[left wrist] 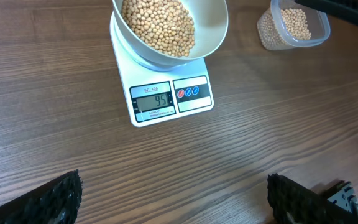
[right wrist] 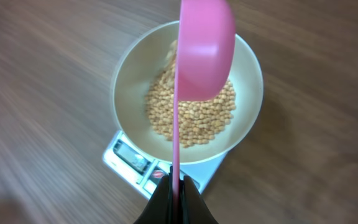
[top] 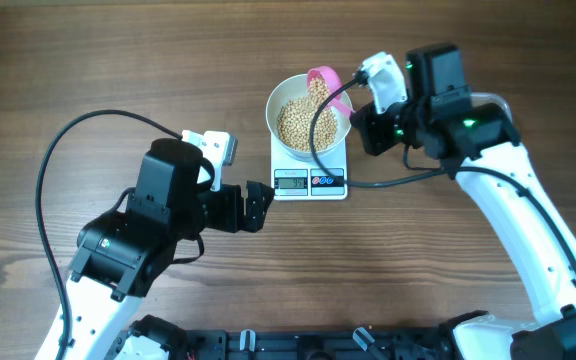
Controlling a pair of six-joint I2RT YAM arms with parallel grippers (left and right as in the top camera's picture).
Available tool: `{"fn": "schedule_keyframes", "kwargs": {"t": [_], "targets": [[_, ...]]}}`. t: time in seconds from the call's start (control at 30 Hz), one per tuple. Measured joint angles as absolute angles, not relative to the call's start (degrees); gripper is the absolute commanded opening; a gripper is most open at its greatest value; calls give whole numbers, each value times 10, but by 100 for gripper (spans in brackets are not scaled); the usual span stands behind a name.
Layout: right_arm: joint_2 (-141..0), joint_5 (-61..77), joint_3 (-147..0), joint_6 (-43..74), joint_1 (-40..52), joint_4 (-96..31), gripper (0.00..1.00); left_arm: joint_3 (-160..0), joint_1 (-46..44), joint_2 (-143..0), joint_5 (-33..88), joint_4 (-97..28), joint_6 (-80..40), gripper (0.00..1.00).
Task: Scoop item into bowl and weigh 150g on scale
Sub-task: 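Carry the filled pink scoop left over the white bowl, then tilt the scoop to pour soybeans into the bowl, then return the empty scoop right to the soybean tub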
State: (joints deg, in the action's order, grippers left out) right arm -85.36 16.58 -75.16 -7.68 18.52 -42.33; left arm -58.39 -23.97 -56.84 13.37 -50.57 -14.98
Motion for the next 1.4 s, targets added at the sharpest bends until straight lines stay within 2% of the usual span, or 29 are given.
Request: {"fn": "schedule_keyframes", "kwargs": {"t": [0.17, 0.5, 0.77, 0.93, 1.03, 1.2, 1.33, 1.4], "targets": [[-854, 31, -752, -135, 245, -404, 4, -584, -239, -568, 134, -506, -150, 100], [-854, -89, -752, -195, 313, -382, 4, -584, -239, -568, 134, -506, -150, 100], [-854, -110, -752, -167, 336, -371, 4, -584, -240, -568, 133, -506, -150, 100], [-854, -67, -752, -135, 316, -377, 4, -584, -239, -568, 134, -506, -150, 100], [-851, 58, -752, -93, 246, -396, 4, -584, -240, -568, 133, -505, -150, 100], [-815, 286, -752, -69, 5, -428, 4, -584, -240, -568, 133, -506, -150, 100], [-809, 353, -752, -99, -144, -511, 4, -584, -239, -568, 134, -506, -150, 100], [-809, 331, -753, -130, -172, -552, 4, -584, -239, -568, 134, -506, -150, 100]]}}
